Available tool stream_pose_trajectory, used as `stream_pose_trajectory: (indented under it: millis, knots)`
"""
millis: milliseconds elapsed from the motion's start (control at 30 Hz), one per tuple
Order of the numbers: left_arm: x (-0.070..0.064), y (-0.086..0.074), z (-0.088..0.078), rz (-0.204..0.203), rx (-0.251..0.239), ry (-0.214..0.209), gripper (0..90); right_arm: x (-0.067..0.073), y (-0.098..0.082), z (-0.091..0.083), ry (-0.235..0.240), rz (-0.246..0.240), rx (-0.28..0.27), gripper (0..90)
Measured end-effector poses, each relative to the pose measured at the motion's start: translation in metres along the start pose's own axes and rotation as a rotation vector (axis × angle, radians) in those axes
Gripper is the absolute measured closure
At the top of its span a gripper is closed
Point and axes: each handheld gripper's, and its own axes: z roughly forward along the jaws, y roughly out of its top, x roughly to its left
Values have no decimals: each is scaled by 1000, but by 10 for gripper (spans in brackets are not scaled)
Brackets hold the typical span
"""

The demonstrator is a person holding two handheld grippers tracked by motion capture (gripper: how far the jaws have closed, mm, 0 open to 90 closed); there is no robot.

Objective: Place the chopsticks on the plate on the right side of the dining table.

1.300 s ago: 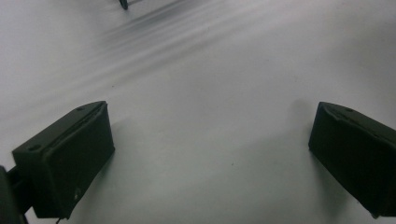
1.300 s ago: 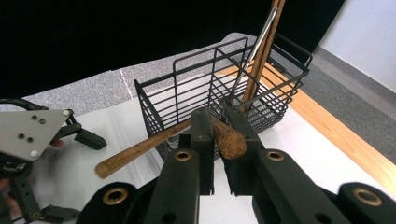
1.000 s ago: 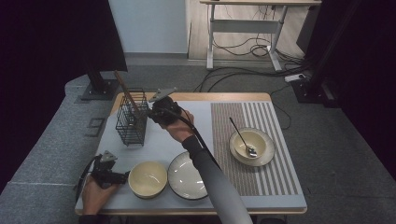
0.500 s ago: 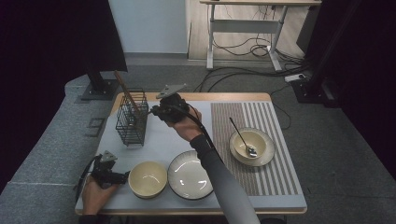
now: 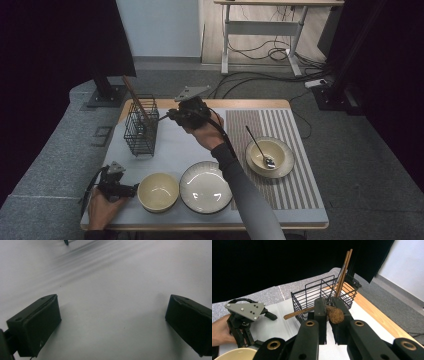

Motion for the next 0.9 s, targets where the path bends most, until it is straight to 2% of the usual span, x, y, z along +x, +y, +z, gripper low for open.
stream_pose_trajectory:
  millis: [500, 900]
  knots:
    - [0, 0, 0, 0, 1, -1, 0, -5, 0, -26, -43, 9, -16, 832]
    - [0, 1, 0, 14, 5, -3, 0, -5, -15, -35, -36, 11, -14, 832]
